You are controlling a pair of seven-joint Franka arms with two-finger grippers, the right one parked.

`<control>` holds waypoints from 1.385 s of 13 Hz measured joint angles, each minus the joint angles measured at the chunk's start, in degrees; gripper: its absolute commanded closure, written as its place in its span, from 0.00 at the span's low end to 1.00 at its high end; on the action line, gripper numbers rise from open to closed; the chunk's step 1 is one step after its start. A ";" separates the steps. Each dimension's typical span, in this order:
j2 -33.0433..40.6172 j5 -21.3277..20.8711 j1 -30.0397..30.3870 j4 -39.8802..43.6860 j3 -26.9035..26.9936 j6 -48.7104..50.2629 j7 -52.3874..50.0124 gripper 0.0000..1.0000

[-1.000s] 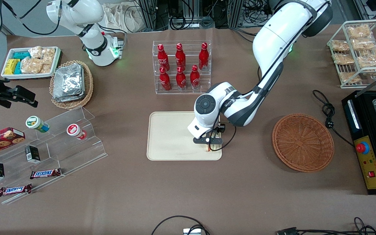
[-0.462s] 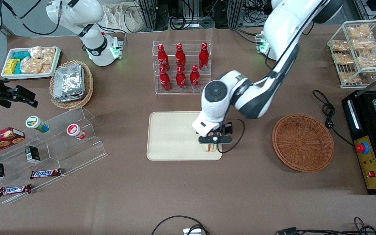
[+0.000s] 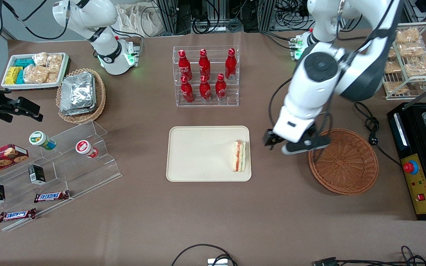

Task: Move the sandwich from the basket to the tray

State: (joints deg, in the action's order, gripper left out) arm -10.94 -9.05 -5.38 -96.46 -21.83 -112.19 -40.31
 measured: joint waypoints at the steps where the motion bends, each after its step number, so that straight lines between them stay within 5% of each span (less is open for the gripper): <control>1: 2.67 1.89 2.74 -0.43 0.15 3.12 4.00 0.00; 5: 11.24 7.81 13.19 -3.95 2.47 12.25 19.62 0.00; 9: 14.86 10.59 13.73 -5.39 12.69 16.22 32.07 0.00; 18: 17.20 7.71 13.13 -4.51 14.03 17.75 35.56 0.00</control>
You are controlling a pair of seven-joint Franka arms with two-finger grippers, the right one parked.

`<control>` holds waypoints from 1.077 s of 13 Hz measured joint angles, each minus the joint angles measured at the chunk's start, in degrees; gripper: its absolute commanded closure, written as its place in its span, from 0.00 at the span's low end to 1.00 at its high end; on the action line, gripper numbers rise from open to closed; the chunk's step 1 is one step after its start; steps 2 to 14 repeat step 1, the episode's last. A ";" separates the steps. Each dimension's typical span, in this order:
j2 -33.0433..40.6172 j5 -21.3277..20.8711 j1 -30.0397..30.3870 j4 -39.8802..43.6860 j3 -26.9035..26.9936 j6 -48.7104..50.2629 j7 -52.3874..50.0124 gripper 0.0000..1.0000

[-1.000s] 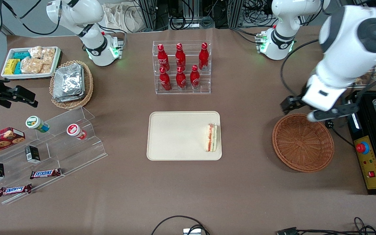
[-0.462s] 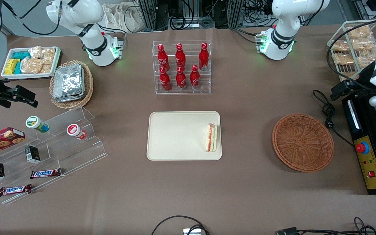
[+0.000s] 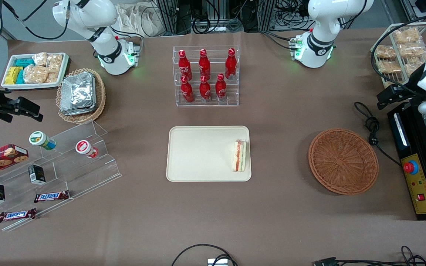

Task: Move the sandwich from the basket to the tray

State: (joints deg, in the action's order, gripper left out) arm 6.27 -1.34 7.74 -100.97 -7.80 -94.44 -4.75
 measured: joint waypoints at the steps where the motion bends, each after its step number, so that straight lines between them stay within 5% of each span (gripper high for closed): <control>1: 0.00 0.00 0.00 0.00 -0.02 0.01 0.02 0.00; 14: 0.00 0.00 0.00 0.00 -0.02 0.01 0.02 0.00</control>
